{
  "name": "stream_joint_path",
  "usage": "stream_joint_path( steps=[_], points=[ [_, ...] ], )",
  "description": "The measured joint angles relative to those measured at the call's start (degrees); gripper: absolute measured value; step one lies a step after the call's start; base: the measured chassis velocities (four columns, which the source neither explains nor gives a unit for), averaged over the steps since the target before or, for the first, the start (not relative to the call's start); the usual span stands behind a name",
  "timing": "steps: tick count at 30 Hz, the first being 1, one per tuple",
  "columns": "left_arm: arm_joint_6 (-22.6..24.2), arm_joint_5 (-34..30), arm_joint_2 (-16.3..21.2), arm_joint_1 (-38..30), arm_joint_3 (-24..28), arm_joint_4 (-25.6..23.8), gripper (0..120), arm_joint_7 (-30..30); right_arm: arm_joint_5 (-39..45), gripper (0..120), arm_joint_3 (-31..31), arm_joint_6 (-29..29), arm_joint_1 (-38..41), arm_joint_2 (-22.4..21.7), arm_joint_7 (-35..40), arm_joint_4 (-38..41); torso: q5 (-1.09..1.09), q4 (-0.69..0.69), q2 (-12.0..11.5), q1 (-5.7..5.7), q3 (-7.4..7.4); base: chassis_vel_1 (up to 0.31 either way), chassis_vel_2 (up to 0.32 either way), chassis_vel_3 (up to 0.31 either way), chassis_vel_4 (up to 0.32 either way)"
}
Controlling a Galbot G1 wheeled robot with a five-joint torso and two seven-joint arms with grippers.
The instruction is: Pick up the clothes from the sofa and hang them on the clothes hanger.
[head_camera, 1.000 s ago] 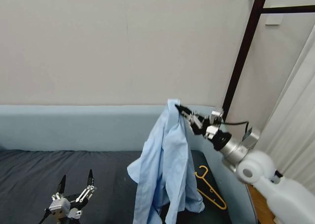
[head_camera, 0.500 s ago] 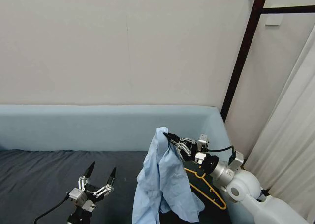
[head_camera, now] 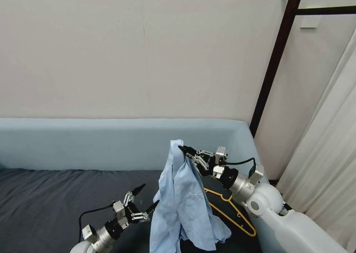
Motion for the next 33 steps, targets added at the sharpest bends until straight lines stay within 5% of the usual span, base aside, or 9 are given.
stream_joint_path(
  steps=[7,17,33],
  points=[
    [4.2,-2.5,-1.0,-5.2,2.0,4.4,97,4.7,-1.7,0,0.5,0.1,0.2,0.4,-1.9,-0.9,0.01,0.00,0.0,0.00,0.00,0.000,0.000,0.000,0.000],
    [10.9,-6.3,-2.4,-6.3,1.8,5.4,58,9.1,-3.2,0,0.6,0.0,0.0,0.0,-2.8,0.7,0.00,0.01,0.0,0.00,-0.01,0.000,0.000,0.000,0.000],
    [11.3,-10.5,-2.9,-4.6,0.5,2.7,4,7.5,-4.3,0,1.9,0.1,-2.5,-0.6,-3.0,0.7,0.00,0.01,0.0,0.00,-0.01,0.000,0.000,0.000,0.000]
  ],
)
